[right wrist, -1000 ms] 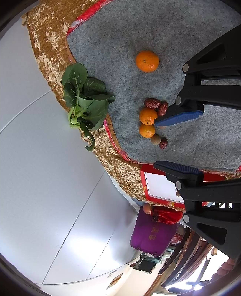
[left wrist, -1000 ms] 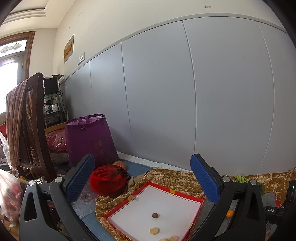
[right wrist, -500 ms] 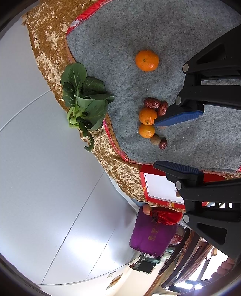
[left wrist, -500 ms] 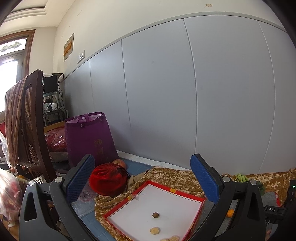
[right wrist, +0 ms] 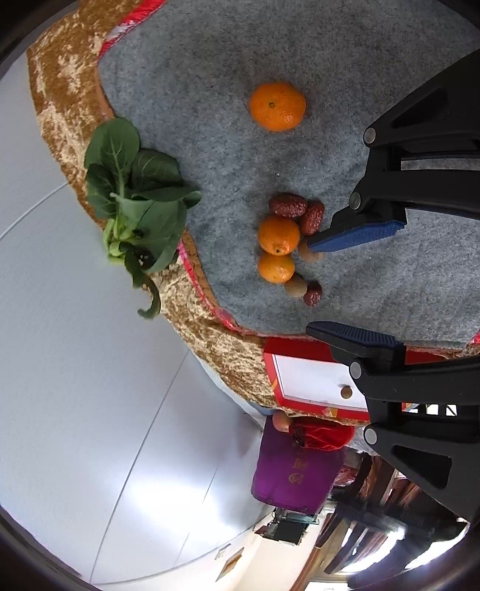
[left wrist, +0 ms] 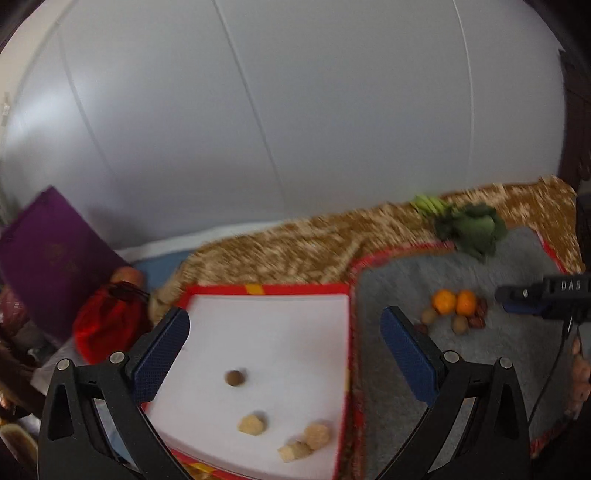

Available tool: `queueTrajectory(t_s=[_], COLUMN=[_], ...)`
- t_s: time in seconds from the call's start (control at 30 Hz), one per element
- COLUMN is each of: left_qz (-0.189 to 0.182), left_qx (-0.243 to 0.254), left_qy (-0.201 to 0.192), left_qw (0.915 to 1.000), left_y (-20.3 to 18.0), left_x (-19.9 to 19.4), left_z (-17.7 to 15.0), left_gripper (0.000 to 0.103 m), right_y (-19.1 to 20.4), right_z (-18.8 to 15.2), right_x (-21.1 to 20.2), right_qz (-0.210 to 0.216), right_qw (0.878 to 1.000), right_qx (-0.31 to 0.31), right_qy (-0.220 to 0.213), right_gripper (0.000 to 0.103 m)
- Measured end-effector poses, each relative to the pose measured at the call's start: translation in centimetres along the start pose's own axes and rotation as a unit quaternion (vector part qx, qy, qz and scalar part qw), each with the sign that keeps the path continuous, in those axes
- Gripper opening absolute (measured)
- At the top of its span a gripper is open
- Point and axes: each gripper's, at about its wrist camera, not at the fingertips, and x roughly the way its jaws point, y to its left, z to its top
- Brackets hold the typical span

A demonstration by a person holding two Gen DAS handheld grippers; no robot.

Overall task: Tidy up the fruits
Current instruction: 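Move left tool toward red date while right tool approaches dates and oranges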

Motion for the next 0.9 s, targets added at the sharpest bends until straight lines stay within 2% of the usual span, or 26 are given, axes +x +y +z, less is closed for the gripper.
queueTrajectory(t_s=[0.07, 0.2, 0.43, 0.6, 0.63, 0.7, 0.9], left_qz=[-0.034, -0.065, -0.085, -0.111, -0.125, -0.152, -0.177], left_qx=[0.018, 0.070, 0.149, 0.165, 0.166, 0.169, 0.186], left_qy=[0.025, 0.060, 0.074, 0.089, 0.094, 0.101, 0.118], left_qw=[0.9990, 0.9936, 0.9824, 0.9761, 0.9737, 0.9686, 0.9591], left_y=[-1.6, -4.9, -8.3, -8.5, -8.6, -8.9, -10.8], left_x=[2.6, 6.6, 9.7, 11.3, 11.5, 11.6, 12.1], left_z=[-0.2, -0.1, -0.6, -0.6, -0.6, -0.6, -1.2], left_gripper=[0.103, 0.103, 0.101, 0.091, 0.088, 0.087, 0.079], right_y=[-0.7, -2.2, -3.1, -3.1, -3.0, -2.8, -1.6], right_z=[0.2, 0.6, 1.1, 1.9, 1.9, 1.9, 1.5], right_x=[0.4, 1.4, 3.5, 5.1, 5.2, 5.5, 6.1], right_qz=[-0.016, -0.045, -0.079, -0.090, -0.092, -0.095, -0.112], right_qw=[1.000, 0.998, 0.995, 0.995, 0.995, 0.995, 0.993], right_qx=[0.009, 0.029, 0.031, 0.030, 0.029, 0.023, -0.010], right_qy=[0.006, 0.023, 0.043, 0.038, 0.036, 0.033, 0.036], right_gripper=[0.042, 0.042, 0.041, 0.039, 0.038, 0.038, 0.036])
